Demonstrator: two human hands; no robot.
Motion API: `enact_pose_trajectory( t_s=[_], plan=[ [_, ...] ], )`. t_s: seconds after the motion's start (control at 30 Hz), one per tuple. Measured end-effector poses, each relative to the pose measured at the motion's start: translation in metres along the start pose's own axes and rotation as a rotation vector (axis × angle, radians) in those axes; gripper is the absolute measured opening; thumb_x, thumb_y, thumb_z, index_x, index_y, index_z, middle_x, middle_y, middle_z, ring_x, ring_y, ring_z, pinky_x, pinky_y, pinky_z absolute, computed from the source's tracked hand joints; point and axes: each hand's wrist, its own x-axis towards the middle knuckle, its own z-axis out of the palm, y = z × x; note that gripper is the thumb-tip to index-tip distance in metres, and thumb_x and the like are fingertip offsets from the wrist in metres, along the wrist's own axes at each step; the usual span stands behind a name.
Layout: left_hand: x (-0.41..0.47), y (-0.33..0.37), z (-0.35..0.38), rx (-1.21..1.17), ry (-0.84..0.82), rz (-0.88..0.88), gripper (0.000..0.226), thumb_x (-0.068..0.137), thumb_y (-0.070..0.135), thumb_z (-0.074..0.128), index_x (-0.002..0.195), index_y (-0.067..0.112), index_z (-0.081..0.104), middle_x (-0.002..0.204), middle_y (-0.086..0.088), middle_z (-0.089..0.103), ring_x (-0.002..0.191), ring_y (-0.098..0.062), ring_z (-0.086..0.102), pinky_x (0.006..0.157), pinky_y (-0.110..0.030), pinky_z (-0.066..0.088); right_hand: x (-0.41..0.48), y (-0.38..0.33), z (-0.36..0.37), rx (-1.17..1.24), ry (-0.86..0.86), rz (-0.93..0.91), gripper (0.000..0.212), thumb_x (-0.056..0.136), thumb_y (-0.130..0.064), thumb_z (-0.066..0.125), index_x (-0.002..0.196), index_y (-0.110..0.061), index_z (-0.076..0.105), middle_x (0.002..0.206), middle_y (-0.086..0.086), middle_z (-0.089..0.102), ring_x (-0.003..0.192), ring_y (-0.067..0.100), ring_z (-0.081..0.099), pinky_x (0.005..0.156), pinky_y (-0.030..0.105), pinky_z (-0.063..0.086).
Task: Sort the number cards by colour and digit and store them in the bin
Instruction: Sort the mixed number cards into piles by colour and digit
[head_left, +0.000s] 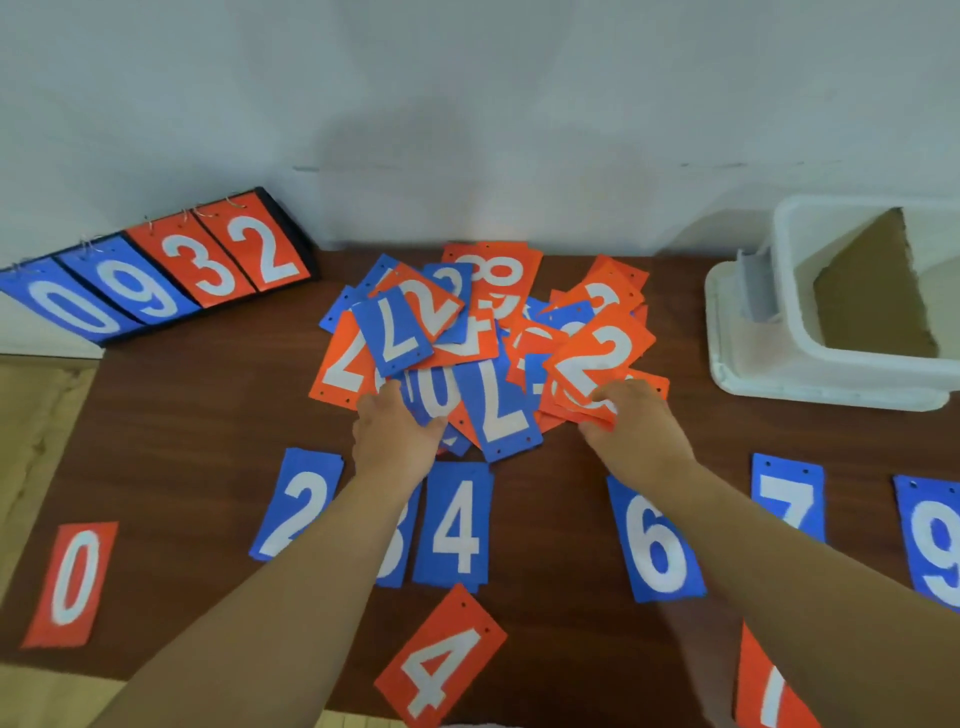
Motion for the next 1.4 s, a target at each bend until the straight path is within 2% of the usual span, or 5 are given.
enact_pose_trajectory(
  t_s=[0.53, 0.77, 0.93, 1.23, 1.4],
  plan=[
    [0.010, -0.023, 0.016, -0.384, -0.002, -0.086, 0.062, 0.092, 0.020, 0.074, 0.144, 0.029, 0.040, 0.101, 0.004, 0.064, 0.098, -0.019, 0.066, 0.076, -0.032, 0.054, -0.002, -0.053, 0.088, -0.452, -0.129, -0.118, 0.053, 0.101, -0.051, 0.048, 0.151, -0.047, 0.034, 0.162, 0.002, 0.017, 0.139, 0.033, 0.025, 0.110, 0.040, 0.040],
    [0.012, -0.036, -0.001, -0.393, 0.054, -0.111, 0.050, 0.095, 0.020, 0.070, 0.140, 0.025, 0.049, 0.095, 0.007, 0.068, 0.088, -0.016, 0.065, 0.063, -0.027, 0.049, 0.003, -0.063, 0.087, -0.124, -0.140, 0.123, 0.068, 0.094, -0.029, 0.069, 0.153, -0.034, 0.036, 0.151, 0.003, 0.020, 0.135, 0.032, 0.036, 0.110, 0.039, 0.041],
    [0.011, -0.044, -0.013, -0.277, 0.119, -0.080, 0.043, 0.096, 0.022, 0.068, 0.137, 0.017, 0.056, 0.115, -0.003, 0.071, 0.106, -0.026, 0.068, 0.076, -0.038, 0.056, 0.007, -0.065, 0.087, -0.064, -0.119, 0.168, 0.078, 0.088, -0.027, 0.077, 0.154, -0.033, 0.035, 0.146, 0.007, 0.028, 0.130, 0.030, 0.046, 0.106, 0.039, 0.046],
    [-0.004, -0.061, -0.033, -0.339, 0.271, -0.094, 0.023, 0.098, 0.025, 0.066, 0.119, 0.016, 0.068, 0.109, 0.001, 0.071, 0.097, -0.015, 0.065, 0.066, -0.023, 0.046, -0.007, -0.062, 0.072, 0.225, -0.011, 0.081, 0.061, 0.098, -0.013, 0.062, 0.152, -0.031, 0.039, 0.143, 0.000, 0.052, 0.125, 0.021, 0.056, 0.090, 0.034, 0.057],
    [-0.016, -0.066, -0.060, -0.627, 0.364, -0.122, 0.019, 0.099, 0.023, 0.063, 0.116, 0.024, 0.070, 0.111, 0.006, 0.071, 0.102, -0.012, 0.067, 0.077, -0.026, 0.056, -0.027, -0.069, 0.047, 0.423, 0.057, 0.098, 0.054, 0.098, -0.018, 0.065, 0.145, -0.032, 0.043, 0.100, -0.021, 0.057, 0.087, 0.006, 0.061, 0.061, 0.022, 0.053]
  ],
)
